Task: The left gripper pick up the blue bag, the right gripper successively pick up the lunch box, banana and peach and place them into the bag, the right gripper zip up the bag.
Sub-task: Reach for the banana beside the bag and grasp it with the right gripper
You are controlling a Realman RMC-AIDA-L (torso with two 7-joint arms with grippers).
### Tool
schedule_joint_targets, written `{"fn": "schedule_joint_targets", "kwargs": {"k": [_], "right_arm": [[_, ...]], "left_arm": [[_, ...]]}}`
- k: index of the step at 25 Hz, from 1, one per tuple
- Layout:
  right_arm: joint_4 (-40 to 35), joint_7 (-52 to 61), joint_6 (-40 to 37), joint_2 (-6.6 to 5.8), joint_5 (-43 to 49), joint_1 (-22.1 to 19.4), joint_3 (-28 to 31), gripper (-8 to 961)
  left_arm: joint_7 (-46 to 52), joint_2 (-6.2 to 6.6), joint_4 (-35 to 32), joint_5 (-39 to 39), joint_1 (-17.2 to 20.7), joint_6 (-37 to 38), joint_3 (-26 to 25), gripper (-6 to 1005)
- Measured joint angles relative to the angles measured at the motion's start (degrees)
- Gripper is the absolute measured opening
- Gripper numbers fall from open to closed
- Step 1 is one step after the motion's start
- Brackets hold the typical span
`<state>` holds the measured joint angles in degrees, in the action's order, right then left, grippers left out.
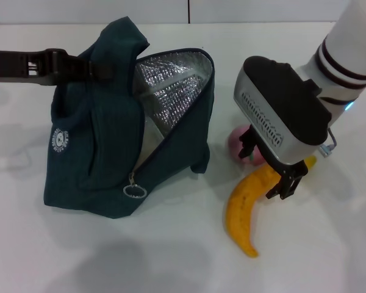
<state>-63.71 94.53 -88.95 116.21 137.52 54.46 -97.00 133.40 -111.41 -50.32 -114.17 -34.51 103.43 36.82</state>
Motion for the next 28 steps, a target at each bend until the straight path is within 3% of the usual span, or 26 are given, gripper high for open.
{"fn": "schedule_joint_targets", "kwargs": {"k": [28], "right_arm": [[7.09, -1.46, 8.15, -0.02, -2.88, -0.55, -5.87, 819]], "left_arm": [[-0.24, -0.29, 0.13, -0.78, -0.60, -0.28, 0.34, 34]]}}
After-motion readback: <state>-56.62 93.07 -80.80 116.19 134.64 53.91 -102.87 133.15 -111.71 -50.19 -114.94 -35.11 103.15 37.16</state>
